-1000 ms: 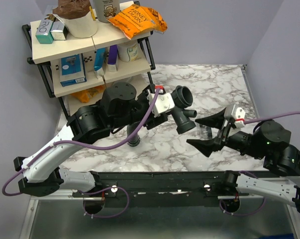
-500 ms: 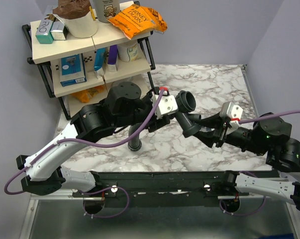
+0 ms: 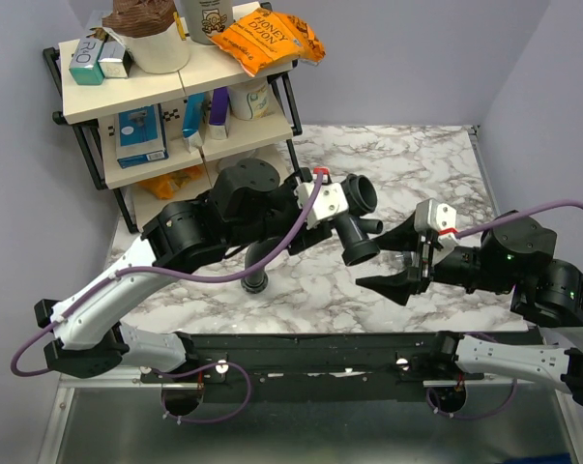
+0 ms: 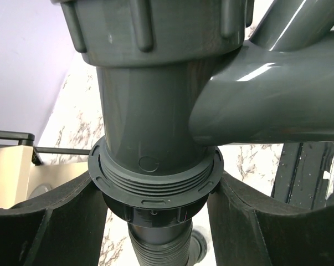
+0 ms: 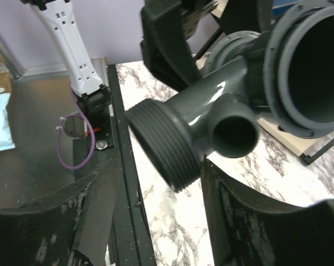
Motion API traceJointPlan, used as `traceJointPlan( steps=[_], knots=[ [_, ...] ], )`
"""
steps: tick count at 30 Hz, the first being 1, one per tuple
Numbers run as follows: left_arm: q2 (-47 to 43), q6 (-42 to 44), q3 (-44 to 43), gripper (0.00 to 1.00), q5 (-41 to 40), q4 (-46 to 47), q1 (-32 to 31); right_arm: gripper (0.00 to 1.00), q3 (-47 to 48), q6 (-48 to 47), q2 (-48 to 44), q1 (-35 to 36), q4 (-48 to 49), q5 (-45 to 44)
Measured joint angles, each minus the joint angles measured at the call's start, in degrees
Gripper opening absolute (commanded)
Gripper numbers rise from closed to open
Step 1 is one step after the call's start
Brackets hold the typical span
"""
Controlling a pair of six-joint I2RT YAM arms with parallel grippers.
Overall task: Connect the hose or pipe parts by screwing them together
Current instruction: Install the adaptor on the pipeline.
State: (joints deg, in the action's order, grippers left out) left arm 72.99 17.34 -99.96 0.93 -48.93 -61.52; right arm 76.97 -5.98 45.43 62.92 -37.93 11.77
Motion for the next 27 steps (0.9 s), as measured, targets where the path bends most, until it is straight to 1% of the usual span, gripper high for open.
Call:
traceJointPlan(
  steps=[2,5,10,13,16,17,22,27],
  knots=[
    [0.1,0.0,0.0,0.00,-0.2,0.0,0.2,0.77,0.0,0.4,0.0,0.0,-0.4,1.2],
    [0.4,0.2,0.0,0.00,-0.2,0.0,0.3,0.77,0.0,0.8,-0.1,0.0,-0.4,3.0],
    [0.5,0.7,0.0,0.00,1.3,0.0,0.3,0.75,0.3,0.7,-2.0,0.1,0.0,4.0],
    [-0.2,1.6,1.1,0.00,3.7,0.1,0.4,0.73,4.2,-0.3,-3.3,0.2,-0.6,3.5],
    [-1.3,3.0,2.3,0.00,7.8,-1.4,0.7,0.73,9.6,-2.0,-3.9,0.2,-1.0,1.6],
    [-1.9,4.2,2.4,0.00,12.3,-3.2,0.8,0.73,13.1,-3.8,-4.0,0.2,-1.0,-1.9],
    [-4.1,5.9,4.1,0.00,19.5,-4.8,0.8,0.72,12.9,-6.9,-2.3,0.2,-1.2,-9.1],
    [-4.9,7.7,4.1,0.00,25.4,-6.9,0.8,0.69,12.9,-8.2,1.8,0.2,-1.5,-10.7]
  ],
)
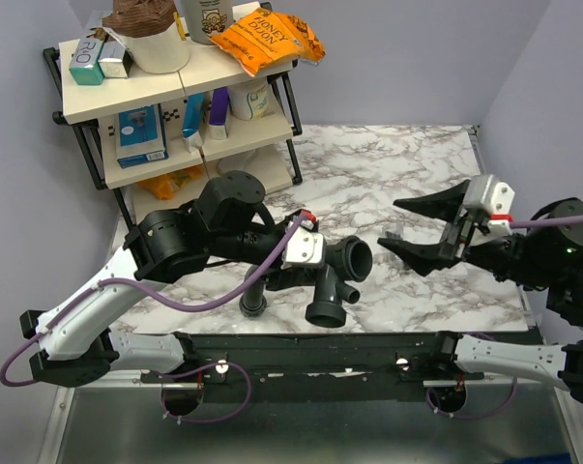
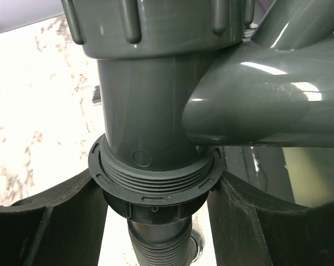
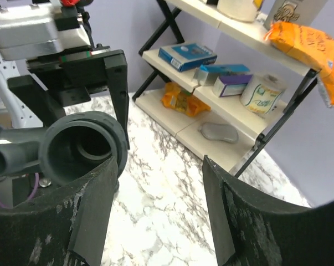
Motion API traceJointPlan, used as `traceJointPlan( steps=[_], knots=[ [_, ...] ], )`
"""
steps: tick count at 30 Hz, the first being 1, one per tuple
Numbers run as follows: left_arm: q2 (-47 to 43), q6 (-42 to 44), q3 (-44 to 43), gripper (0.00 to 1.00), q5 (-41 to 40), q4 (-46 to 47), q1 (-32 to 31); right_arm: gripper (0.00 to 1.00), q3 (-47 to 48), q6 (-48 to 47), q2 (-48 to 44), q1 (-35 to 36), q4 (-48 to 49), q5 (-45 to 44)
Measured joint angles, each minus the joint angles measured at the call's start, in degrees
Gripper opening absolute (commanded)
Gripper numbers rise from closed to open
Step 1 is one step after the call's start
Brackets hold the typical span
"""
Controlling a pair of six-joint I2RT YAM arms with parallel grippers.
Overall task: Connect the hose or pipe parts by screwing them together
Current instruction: Install the adaptor on the pipeline.
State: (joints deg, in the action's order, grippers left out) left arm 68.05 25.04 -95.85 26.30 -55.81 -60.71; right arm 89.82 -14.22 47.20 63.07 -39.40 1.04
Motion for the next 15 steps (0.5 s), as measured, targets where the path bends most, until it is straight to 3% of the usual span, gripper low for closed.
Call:
traceJointPlan(
  steps=[15],
  knots=[
    [0.2,2.2,0.0,0.00,3.9,-4.7,0.0,0.61,1.2,-0.2,7.3,0.0,-4.0,6.9]
  ],
)
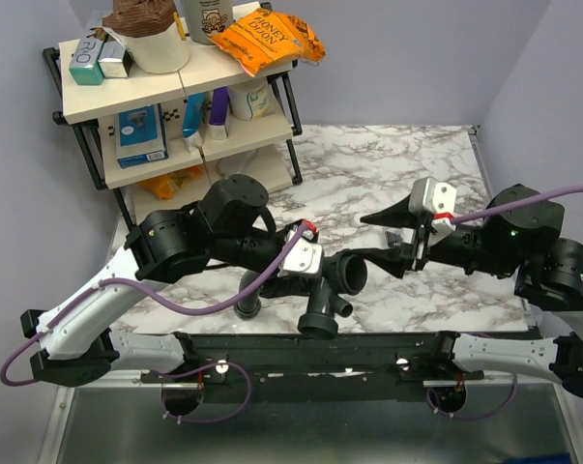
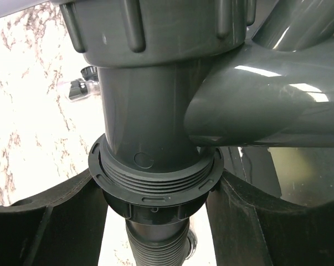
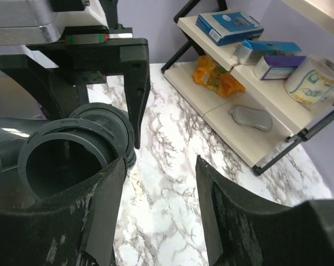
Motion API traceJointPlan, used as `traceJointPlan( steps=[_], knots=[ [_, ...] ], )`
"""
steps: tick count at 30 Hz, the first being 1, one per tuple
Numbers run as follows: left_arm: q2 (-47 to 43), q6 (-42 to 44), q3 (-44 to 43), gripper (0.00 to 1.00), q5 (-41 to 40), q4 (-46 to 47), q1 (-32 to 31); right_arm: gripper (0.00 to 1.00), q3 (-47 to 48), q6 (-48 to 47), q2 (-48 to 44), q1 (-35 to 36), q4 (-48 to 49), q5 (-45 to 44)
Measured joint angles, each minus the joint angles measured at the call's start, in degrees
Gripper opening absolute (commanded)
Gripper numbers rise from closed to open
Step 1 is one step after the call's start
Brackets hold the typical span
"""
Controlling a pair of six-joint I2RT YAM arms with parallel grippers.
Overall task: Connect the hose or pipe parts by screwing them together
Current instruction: Install the adaptor on the pipeline.
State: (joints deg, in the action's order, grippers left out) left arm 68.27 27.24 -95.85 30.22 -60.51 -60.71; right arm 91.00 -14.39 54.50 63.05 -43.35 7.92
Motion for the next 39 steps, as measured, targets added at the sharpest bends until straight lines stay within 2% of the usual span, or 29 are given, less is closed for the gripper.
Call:
traceJointPlan(
  steps=[2,6,9,13,17,22,32,33,36,37,39],
  knots=[
    [0.0,0.2,0.0,0.00,0.0,-0.8,0.0,0.61,0.0,0.3,0.5,0.0,0.0,1.2],
    [0.1,0.6,0.0,0.00,-0.1,-3.8,0.1,0.72,0.1,0.7,2.0,0.0,-0.4,1.4],
    [0.2,0.7,0.1,0.00,-0.3,-4.3,0.2,0.73,0.0,0.8,1.2,0.0,-1.3,-1.0],
    [-0.3,0.7,2.0,0.00,-0.4,-0.9,0.2,0.74,0.4,0.9,-0.7,0.0,-2.0,-6.0],
    [-0.3,0.6,3.6,0.00,-0.9,0.8,0.2,0.73,1.1,1.1,-2.8,0.0,-1.7,-7.2],
    [-0.3,0.6,3.7,0.00,-1.1,2.0,0.2,0.72,1.0,2.0,-3.5,0.0,-1.7,-3.9],
    [-0.3,0.3,3.4,0.00,-1.0,2.1,0.2,0.68,-0.2,2.4,1.9,0.0,-3.1,2.1],
    [-0.1,0.3,3.0,0.00,-1.0,2.1,0.2,0.66,-0.3,2.4,2.5,0.0,-3.1,2.6],
    [0.1,0.2,2.2,0.00,-1.1,1.9,0.2,0.44,-0.5,2.5,4.0,0.0,-3.0,4.4],
    [0.2,0.0,2.0,0.00,-1.1,1.4,0.3,0.25,-0.7,2.7,4.3,0.0,-3.0,5.1],
    [0.4,-0.5,1.8,0.00,-1.3,0.9,0.4,0.03,-0.9,2.9,4.8,0.2,-2.7,5.7]
  ],
)
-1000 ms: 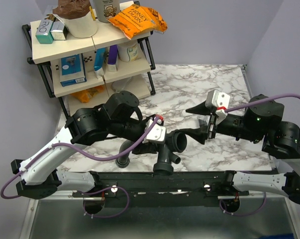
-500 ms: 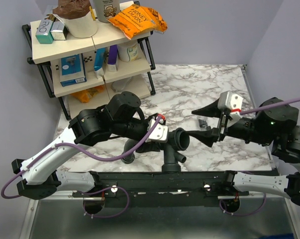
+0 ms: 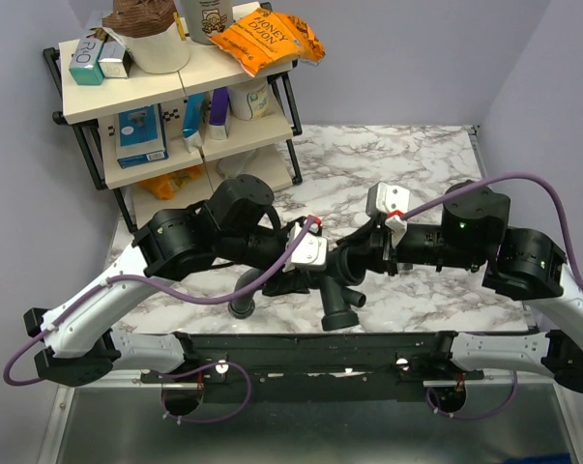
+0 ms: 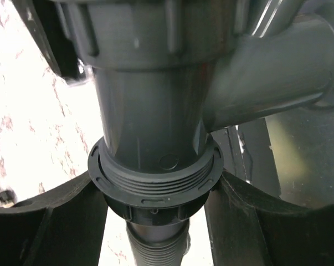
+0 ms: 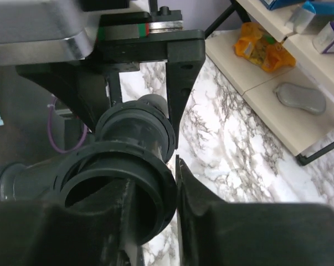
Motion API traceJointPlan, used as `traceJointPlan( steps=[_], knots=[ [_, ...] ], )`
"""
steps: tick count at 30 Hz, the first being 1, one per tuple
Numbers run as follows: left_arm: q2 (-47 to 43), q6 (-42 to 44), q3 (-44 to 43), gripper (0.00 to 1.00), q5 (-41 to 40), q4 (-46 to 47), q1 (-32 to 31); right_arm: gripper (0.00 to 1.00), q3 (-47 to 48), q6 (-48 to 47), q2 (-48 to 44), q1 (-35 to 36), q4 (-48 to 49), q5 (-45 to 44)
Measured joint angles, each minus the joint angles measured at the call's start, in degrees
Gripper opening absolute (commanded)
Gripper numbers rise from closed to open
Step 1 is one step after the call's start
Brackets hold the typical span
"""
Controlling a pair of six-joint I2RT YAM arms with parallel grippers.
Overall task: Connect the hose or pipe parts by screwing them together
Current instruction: Install the adaptor on the pipeline.
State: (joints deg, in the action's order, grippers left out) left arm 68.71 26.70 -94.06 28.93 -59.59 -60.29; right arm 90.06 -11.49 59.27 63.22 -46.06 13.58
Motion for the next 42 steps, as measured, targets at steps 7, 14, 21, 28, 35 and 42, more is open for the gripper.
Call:
traceJointPlan(
  steps=[7,14,21,28,35,42],
  knots=[
    [-0.9,-2.8,0.2,0.34,-2.2,-0.1,0.3,0.01,-2.1,1.5,-1.5,-0.3,3.3,-3.1],
    [-4.7,-2.1,3.6,0.77,-6.9,5.7,0.0,0.01,-5.2,7.8,-3.6,-0.3,8.3,-7.5],
    [-8.7,-2.2,7.8,0.23,-7.6,11.8,-0.2,0.01,-11.3,16.7,-7.2,-0.6,10.9,-12.0],
    [-11.6,-2.6,13.8,0.50,-9.5,15.3,-0.3,0.01,-16.7,26.9,-9.1,-0.7,13.0,-15.0],
    [-12.3,-2.5,14.8,0.72,-9.1,17.4,-0.7,0.01,-21.0,33.0,-12.8,-0.7,16.4,-15.6],
    [-13.8,-2.4,16.0,0.95,-9.9,19.2,-0.6,0.00,-21.0,35.3,-13.0,-0.7,16.4,-15.5]
  ],
)
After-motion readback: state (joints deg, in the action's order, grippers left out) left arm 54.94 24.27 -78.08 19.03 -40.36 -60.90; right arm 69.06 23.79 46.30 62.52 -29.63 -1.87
